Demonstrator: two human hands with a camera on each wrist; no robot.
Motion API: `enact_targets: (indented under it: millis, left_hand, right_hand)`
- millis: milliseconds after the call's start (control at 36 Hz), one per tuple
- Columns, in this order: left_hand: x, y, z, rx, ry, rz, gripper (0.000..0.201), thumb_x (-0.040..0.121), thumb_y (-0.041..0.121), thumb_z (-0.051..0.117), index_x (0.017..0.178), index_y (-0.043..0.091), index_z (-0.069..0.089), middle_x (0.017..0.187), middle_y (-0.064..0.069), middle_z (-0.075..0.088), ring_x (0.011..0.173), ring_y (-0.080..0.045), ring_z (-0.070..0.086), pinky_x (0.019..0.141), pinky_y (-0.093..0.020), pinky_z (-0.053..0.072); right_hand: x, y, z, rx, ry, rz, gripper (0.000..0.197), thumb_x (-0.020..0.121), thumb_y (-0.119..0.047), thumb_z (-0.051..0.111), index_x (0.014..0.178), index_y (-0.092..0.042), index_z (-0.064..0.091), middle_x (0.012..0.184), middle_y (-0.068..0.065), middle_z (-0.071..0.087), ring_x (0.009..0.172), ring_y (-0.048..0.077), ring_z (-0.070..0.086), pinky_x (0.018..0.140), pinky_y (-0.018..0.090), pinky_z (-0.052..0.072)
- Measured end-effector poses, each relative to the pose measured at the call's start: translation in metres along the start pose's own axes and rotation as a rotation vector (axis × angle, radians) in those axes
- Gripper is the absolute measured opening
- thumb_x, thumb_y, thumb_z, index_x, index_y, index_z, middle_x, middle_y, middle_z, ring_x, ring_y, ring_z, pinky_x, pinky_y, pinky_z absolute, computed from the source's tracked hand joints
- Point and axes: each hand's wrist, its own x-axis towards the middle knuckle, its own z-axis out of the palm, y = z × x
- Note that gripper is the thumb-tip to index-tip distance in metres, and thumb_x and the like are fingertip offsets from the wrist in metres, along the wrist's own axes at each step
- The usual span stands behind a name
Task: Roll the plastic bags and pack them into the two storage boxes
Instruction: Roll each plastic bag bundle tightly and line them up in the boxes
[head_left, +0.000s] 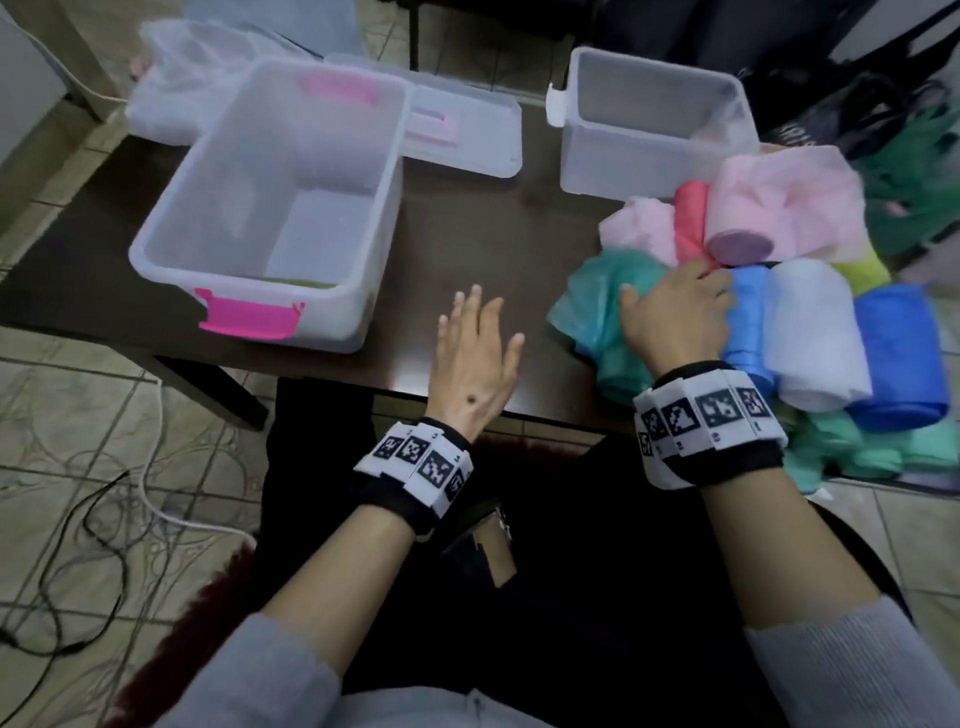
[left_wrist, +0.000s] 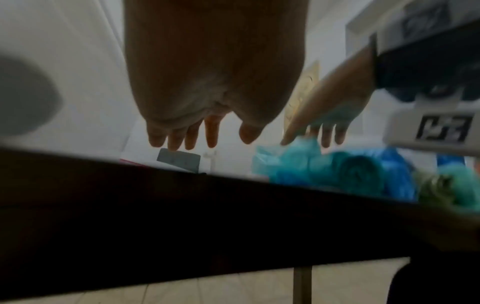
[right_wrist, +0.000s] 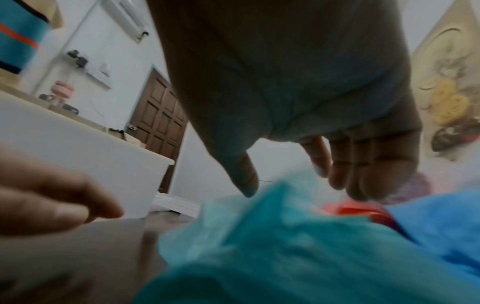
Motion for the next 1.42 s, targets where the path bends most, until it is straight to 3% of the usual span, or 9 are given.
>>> enact_targets:
  millis: [111, 556, 667, 750, 833, 1028, 1167, 1333, 1417]
  left_hand:
    - [0.006, -0.017, 0.008, 0.219, -0.083, -0.001, 0.060, 0.099, 0.046, 0.028, 0.150, 0.015, 0.017, 0.159, -0.009, 0.003, 0.147, -0.024, -0.005, 0.117, -0.045, -0.004]
    - [0.002, -0.025, 0.016, 0.303, -0.059, 0.009, 0.065, 0.097, 0.055, 0.022, 0.152, 0.021, 0.009, 0.160, -0.006, 0.000, 0.147, -0.020, -0.007, 0.116, -0.045, -0.009]
    - [0.003, -0.025, 0.016, 0.279, -0.041, 0.005, 0.062, 0.098, 0.050, 0.023, 0.151, 0.019, 0.013, 0.160, -0.006, 0.003, 0.147, -0.019, -0.004, 0.117, -0.045, -0.007]
    - [0.003, -0.024, 0.015, 0.231, -0.017, -0.011, 0.059, 0.100, 0.043, 0.024, 0.150, 0.014, 0.016, 0.159, -0.004, 0.007, 0.147, -0.018, -0.001, 0.118, -0.043, -0.005]
    - [0.003, -0.022, 0.011, 0.135, 0.007, -0.025, 0.054, 0.102, 0.038, 0.024, 0.149, 0.012, 0.019, 0.158, -0.003, 0.014, 0.147, -0.016, 0.003, 0.117, -0.041, -0.005]
    - [0.007, -0.011, 0.003, -0.172, 0.074, -0.103, 0.052, 0.102, 0.035, 0.026, 0.148, 0.010, 0.023, 0.154, -0.007, 0.027, 0.145, -0.019, 0.014, 0.118, -0.042, -0.002]
    - [0.006, -0.016, 0.009, -0.045, 0.066, -0.067, 0.046, 0.103, 0.030, 0.024, 0.144, 0.010, 0.031, 0.155, -0.005, 0.026, 0.146, -0.016, 0.011, 0.117, -0.041, -0.005]
    - [0.006, -0.020, 0.017, 0.079, 0.091, -0.029, 0.041, 0.100, 0.019, 0.030, 0.140, 0.013, 0.038, 0.154, -0.003, 0.026, 0.146, -0.016, 0.012, 0.117, -0.045, -0.002]
    - [0.006, -0.020, 0.018, 0.078, 0.107, -0.024, 0.040, 0.099, 0.017, 0.032, 0.138, 0.013, 0.039, 0.153, -0.003, 0.029, 0.146, -0.017, 0.013, 0.117, -0.046, -0.001]
  right_hand:
    - [0.007, 0.014, 0.010, 0.035, -0.227, 0.037, 0.079, 0.092, -0.047, 0.050, 0.137, 0.011, 0.023, 0.141, 0.027, 0.031, 0.129, 0.042, 0.035, 0.101, 0.043, 0.034]
    - [0.009, -0.017, 0.023, 0.194, -0.323, -0.067, 0.075, 0.093, -0.048, 0.049, 0.141, 0.002, 0.021, 0.144, 0.024, 0.027, 0.128, 0.039, 0.039, 0.100, 0.042, 0.037]
    - [0.021, -0.022, 0.025, 0.564, -0.425, 0.017, 0.067, 0.094, -0.054, 0.037, 0.134, -0.001, 0.035, 0.131, 0.018, 0.045, 0.109, 0.038, 0.055, 0.056, 0.035, 0.057]
    - [0.025, -0.023, 0.020, 0.849, -0.477, 0.114, 0.040, 0.101, -0.043, 0.027, 0.112, -0.007, 0.041, 0.092, 0.011, 0.052, 0.067, 0.030, 0.061, 0.050, 0.032, 0.054]
    - [0.031, -0.014, 0.022, 0.967, -0.404, 0.189, 0.031, 0.098, -0.017, 0.028, 0.120, 0.000, 0.042, 0.081, 0.009, 0.046, 0.052, 0.022, 0.052, 0.039, 0.024, 0.046]
    - [0.031, 0.002, 0.037, 0.828, -0.463, 0.113, 0.029, 0.086, -0.005, 0.040, 0.106, 0.002, 0.060, 0.089, 0.019, 0.063, 0.058, 0.025, 0.060, 0.051, 0.030, 0.050]
    - [0.032, -0.008, 0.038, 0.967, -0.571, 0.181, 0.019, 0.092, -0.007, 0.043, 0.074, -0.008, 0.052, 0.062, 0.008, 0.046, 0.043, 0.014, 0.044, 0.036, 0.016, 0.035]
    - [0.037, -0.021, 0.033, 0.952, -0.604, 0.205, 0.015, 0.088, -0.003, 0.049, 0.076, -0.012, 0.052, 0.073, 0.005, 0.056, 0.058, 0.016, 0.054, 0.046, 0.020, 0.042]
    - [0.037, -0.029, 0.030, 0.907, -0.626, 0.215, 0.018, 0.089, -0.018, 0.057, 0.103, -0.009, 0.057, 0.082, 0.006, 0.056, 0.061, 0.015, 0.054, 0.052, 0.023, 0.043]
